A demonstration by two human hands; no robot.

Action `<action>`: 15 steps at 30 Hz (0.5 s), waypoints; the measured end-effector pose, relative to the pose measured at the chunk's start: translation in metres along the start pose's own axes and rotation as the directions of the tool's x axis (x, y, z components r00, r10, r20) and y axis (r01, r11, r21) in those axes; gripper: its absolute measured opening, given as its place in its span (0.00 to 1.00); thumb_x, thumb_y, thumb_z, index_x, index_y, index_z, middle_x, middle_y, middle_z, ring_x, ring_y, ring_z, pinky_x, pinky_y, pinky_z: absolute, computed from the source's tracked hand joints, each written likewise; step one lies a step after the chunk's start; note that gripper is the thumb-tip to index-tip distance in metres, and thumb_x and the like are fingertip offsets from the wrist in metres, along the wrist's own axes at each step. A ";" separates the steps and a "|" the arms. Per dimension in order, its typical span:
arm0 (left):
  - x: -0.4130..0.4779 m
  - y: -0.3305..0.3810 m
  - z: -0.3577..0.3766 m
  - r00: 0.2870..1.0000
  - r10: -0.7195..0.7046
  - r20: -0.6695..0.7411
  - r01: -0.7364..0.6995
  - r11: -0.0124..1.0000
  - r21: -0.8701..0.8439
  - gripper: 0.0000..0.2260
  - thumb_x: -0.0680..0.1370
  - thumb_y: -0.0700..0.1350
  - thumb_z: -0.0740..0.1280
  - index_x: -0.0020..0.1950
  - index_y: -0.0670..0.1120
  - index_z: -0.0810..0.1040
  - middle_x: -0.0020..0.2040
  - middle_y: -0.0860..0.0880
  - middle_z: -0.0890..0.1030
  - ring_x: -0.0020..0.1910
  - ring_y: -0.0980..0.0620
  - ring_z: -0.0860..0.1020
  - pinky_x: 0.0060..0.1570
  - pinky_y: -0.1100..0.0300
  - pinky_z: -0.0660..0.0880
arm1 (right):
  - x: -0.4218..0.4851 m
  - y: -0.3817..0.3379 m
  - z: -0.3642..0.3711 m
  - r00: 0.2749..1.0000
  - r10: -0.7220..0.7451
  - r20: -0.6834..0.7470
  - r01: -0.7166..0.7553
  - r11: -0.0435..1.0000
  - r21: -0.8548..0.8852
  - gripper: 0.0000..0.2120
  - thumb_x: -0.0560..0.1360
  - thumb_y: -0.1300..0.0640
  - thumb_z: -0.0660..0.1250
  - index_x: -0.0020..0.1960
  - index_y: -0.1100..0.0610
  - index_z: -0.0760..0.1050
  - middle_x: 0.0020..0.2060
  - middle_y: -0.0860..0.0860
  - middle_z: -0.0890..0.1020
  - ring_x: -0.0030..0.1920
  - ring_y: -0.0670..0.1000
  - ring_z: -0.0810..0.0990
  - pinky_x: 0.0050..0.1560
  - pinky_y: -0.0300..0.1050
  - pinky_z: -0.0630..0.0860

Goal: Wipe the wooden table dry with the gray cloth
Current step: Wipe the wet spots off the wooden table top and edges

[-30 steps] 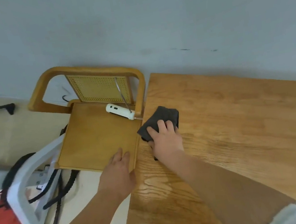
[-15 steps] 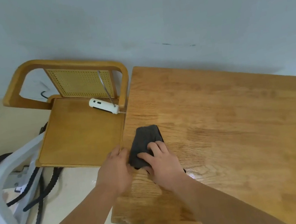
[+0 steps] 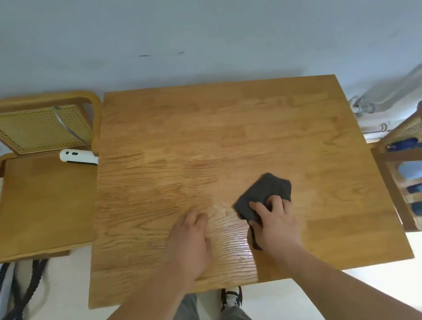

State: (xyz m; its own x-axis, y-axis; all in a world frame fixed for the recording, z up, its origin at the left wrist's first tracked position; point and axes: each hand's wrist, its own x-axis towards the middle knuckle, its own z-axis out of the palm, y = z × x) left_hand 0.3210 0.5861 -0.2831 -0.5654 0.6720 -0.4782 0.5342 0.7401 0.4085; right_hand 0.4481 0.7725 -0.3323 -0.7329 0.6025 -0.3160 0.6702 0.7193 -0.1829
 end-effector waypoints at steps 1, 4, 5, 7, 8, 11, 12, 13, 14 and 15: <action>-0.003 0.009 0.005 1.000 0.009 0.009 -0.010 1.000 0.004 0.26 0.82 0.43 0.63 0.81 0.47 0.63 0.83 0.46 0.57 0.80 0.45 0.59 0.79 0.51 0.60 | -0.013 0.005 0.005 0.999 -0.038 -0.008 0.038 0.999 -0.017 0.19 0.82 0.45 0.63 0.73 0.43 0.70 0.67 0.53 0.67 0.69 0.57 0.63 0.63 0.56 0.77; -0.013 0.025 0.014 0.999 0.009 0.042 -0.011 0.999 0.035 0.27 0.83 0.45 0.62 0.82 0.48 0.61 0.84 0.45 0.54 0.81 0.46 0.56 0.80 0.52 0.58 | -0.035 0.037 0.009 0.956 -0.292 -0.014 0.292 0.955 -0.048 0.20 0.77 0.46 0.70 0.69 0.42 0.75 0.62 0.53 0.72 0.64 0.57 0.69 0.53 0.54 0.82; -0.015 0.027 0.014 0.999 0.011 0.052 -0.014 0.998 0.057 0.27 0.83 0.46 0.61 0.82 0.48 0.59 0.84 0.46 0.53 0.82 0.46 0.55 0.80 0.52 0.56 | -0.031 0.052 0.004 0.926 -0.378 0.011 0.378 0.923 -0.073 0.20 0.77 0.45 0.70 0.69 0.40 0.74 0.62 0.52 0.73 0.65 0.57 0.70 0.51 0.52 0.83; -0.020 0.027 0.012 0.998 0.007 0.070 -0.013 0.995 0.095 0.27 0.84 0.48 0.59 0.83 0.49 0.57 0.85 0.47 0.50 0.82 0.46 0.53 0.81 0.52 0.52 | -0.015 0.079 -0.010 0.895 -0.440 0.073 0.446 0.884 -0.140 0.20 0.79 0.43 0.67 0.71 0.38 0.72 0.65 0.51 0.72 0.69 0.56 0.68 0.54 0.52 0.82; -0.020 0.024 0.011 0.997 -0.002 0.074 -0.006 0.995 0.100 0.27 0.85 0.48 0.58 0.83 0.50 0.56 0.85 0.48 0.50 0.82 0.46 0.52 0.80 0.53 0.51 | -0.006 0.088 -0.017 0.915 -0.394 0.083 0.402 0.905 -0.138 0.20 0.80 0.44 0.65 0.72 0.37 0.71 0.67 0.50 0.69 0.71 0.55 0.66 0.56 0.53 0.81; -0.023 0.012 0.008 0.998 -0.036 0.055 0.031 0.995 0.099 0.27 0.84 0.49 0.59 0.83 0.51 0.57 0.85 0.49 0.50 0.82 0.47 0.52 0.80 0.52 0.54 | 0.005 0.085 -0.024 1.000 0.006 -0.019 -0.005 0.999 0.045 0.20 0.82 0.47 0.64 0.73 0.39 0.71 0.67 0.49 0.64 0.72 0.53 0.60 0.53 0.52 0.79; -0.024 0.008 0.007 0.998 -0.039 0.049 0.034 0.995 0.097 0.27 0.84 0.49 0.60 0.83 0.51 0.57 0.85 0.49 0.50 0.82 0.47 0.53 0.80 0.52 0.55 | 0.004 0.074 -0.022 0.987 0.151 -0.046 -0.145 0.983 0.116 0.20 0.82 0.48 0.64 0.73 0.41 0.71 0.66 0.50 0.63 0.72 0.53 0.60 0.53 0.52 0.78; -0.026 0.005 0.006 0.998 -0.036 0.050 0.031 0.995 0.093 0.27 0.84 0.50 0.60 0.83 0.51 0.57 0.85 0.49 0.50 0.82 0.46 0.53 0.80 0.52 0.55 | 0.001 0.058 -0.019 0.961 0.271 -0.056 -0.258 0.951 0.171 0.19 0.82 0.48 0.63 0.73 0.42 0.71 0.66 0.51 0.63 0.71 0.55 0.60 0.52 0.53 0.77; -0.027 0.001 0.004 0.998 -0.031 0.056 0.026 0.996 0.085 0.27 0.84 0.50 0.60 0.83 0.51 0.57 0.85 0.49 0.50 0.82 0.46 0.53 0.79 0.52 0.54 | -0.005 0.040 -0.014 0.931 0.361 -0.055 -0.343 0.916 0.208 0.19 0.83 0.49 0.62 0.73 0.43 0.70 0.65 0.52 0.63 0.70 0.56 0.60 0.51 0.52 0.76; -0.030 -0.003 0.003 0.998 -0.025 0.061 0.020 0.997 0.077 0.27 0.84 0.50 0.59 0.83 0.51 0.57 0.85 0.49 0.49 0.83 0.46 0.52 0.80 0.52 0.53 | -0.012 0.019 -0.007 0.907 0.416 -0.065 -0.392 0.891 0.230 0.19 0.83 0.49 0.62 0.73 0.43 0.70 0.66 0.53 0.64 0.69 0.57 0.60 0.51 0.52 0.75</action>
State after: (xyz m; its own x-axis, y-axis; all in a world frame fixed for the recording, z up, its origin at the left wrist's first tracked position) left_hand 0.3375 0.5636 -0.2723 -0.5389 0.6507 -0.5350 0.5698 0.7493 0.3375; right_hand 0.4693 0.7814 -0.3259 -0.3937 0.8681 -0.3024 0.9112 0.3250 -0.2531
